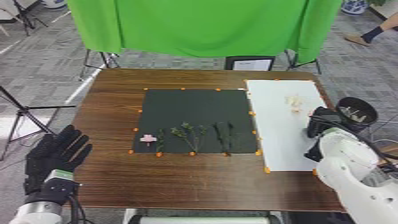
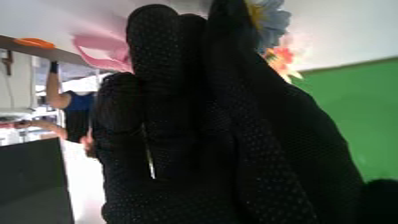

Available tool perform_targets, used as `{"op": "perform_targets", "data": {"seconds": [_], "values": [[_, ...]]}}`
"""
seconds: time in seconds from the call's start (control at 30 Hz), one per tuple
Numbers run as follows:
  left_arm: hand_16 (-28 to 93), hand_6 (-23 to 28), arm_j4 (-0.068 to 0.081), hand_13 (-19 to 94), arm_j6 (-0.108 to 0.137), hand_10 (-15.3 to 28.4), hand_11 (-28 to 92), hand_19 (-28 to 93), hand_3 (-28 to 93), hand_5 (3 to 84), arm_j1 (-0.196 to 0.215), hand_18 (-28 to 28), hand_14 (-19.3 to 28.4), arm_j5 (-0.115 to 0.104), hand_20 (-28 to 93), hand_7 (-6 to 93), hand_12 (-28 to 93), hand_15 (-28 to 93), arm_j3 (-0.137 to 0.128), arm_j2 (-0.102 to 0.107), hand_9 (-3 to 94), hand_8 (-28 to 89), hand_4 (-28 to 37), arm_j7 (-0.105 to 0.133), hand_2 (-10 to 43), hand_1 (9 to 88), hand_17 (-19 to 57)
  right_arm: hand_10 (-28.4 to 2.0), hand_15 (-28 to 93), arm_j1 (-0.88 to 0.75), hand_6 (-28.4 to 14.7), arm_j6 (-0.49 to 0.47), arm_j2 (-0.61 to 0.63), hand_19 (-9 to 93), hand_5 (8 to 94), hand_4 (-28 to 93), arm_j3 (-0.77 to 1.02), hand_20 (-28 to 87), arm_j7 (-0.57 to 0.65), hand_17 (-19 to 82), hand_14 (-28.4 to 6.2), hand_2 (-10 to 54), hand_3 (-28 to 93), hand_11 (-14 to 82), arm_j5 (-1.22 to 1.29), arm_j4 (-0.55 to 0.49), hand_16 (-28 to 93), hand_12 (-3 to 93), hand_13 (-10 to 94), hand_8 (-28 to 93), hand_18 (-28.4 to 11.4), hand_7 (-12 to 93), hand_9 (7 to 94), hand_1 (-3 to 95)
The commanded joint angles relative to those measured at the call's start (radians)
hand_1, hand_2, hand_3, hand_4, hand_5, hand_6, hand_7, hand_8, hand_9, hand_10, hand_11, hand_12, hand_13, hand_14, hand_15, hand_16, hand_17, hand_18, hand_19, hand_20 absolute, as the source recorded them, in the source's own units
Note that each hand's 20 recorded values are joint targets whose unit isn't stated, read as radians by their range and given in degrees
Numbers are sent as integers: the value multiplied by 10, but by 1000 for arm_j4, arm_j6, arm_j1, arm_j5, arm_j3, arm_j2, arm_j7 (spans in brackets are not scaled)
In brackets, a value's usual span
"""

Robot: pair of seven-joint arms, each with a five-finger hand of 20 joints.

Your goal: Arrange flowers

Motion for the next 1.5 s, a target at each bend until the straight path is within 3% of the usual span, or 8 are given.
{"op": "perform_targets", "data": {"seconds": [0.03, 0.2, 0.33, 0.6, 0.87, 0.97, 1.17, 1.5], "values": [[-72, 100, -2, 301, -6, 162, 273, 443, 738, 503, -6, 177, 173, 2, 140, 175, 130, 494, 12, -6, 420, -86, -274, -9, 163, 297, -60, -84, 378, -2, 16, 80, 20, 808, 767, -283, -18, 386, -15, 376, -65, -49, 517, 56, -67, -99, 343, 300, 742, 24, -188, 244, 830, 648], [-72, 100, -5, 301, 0, 162, 272, 443, 738, 503, 2, 176, 172, 6, 139, 175, 130, 494, 2, -4, 420, -86, -274, -15, 163, 297, -60, -85, 371, 79, 14, 151, -8, 813, 772, -283, -102, 384, -79, 380, -64, -54, 549, 57, -76, -147, 352, 299, 747, 23, -192, 244, 832, 633], [-72, 101, 5, 301, 1, 162, 271, 443, 739, 503, -19, 177, 172, -6, 139, 174, 130, 493, 10, 6, 420, -86, -273, -20, 162, 296, -60, -84, 370, 246, 10, 217, -73, 816, 772, -283, -281, 385, -186, 376, -61, -53, 543, 57, -84, -113, 360, 303, 744, 23, -191, 242, 831, 640], [-72, 101, 13, 300, -4, 161, 272, 443, 739, 503, -57, 176, 172, 8, 140, 173, 131, 492, 29, 17, 420, -86, -273, -43, 162, 294, -60, -85, 371, 513, 12, 111, -298, 815, 773, -283, -550, 387, -324, 373, -62, -53, 544, 55, -25, 17, 368, 307, 741, 20, -192, 241, 827, 638], [-71, 100, 9, 300, 6, 161, 270, 441, 738, 503, -70, 176, 172, 10, 140, 173, 131, 492, 44, 29, 419, -86, -274, -50, 161, 293, -60, -86, 374, 572, 13, -12, -440, 817, 763, -283, -673, 389, -427, 375, -63, -54, 569, 61, -53, 128, 364, 296, 738, 11, -196, 248, 810, 618], [-71, 100, 16, 300, 7, 162, 270, 441, 738, 503, -102, 176, 172, 14, 140, 174, 131, 492, 62, 30, 419, -85, -275, -66, 162, 293, -60, -87, 375, 594, 14, -2, -469, 818, 762, -283, -710, 389, -437, 376, -65, -53, 575, 66, -87, 181, 358, 291, 740, 8, -197, 249, 808, 612], [-71, 100, 21, 300, 10, 163, 269, 441, 738, 503, -142, 176, 172, 14, 140, 174, 131, 492, 94, 47, 419, -85, -275, -65, 162, 293, -60, -87, 380, 627, 14, -2, -517, 819, 761, -283, -753, 387, -445, 379, -66, -55, 586, 72, -167, 298, 351, 285, 740, 4, -198, 252, 806, 605], [-71, 100, 14, 301, 13, 162, 269, 442, 738, 503, -134, 177, 172, 11, 141, 174, 131, 491, 89, 46, 420, -86, -276, -59, 163, 294, -61, -87, 380, 655, 13, -20, -516, 825, 757, -283, -784, 385, -423, 381, -65, -55, 598, 74, -196, 369, 351, 275, 738, -6, -200, 251, 793, 598]]}}
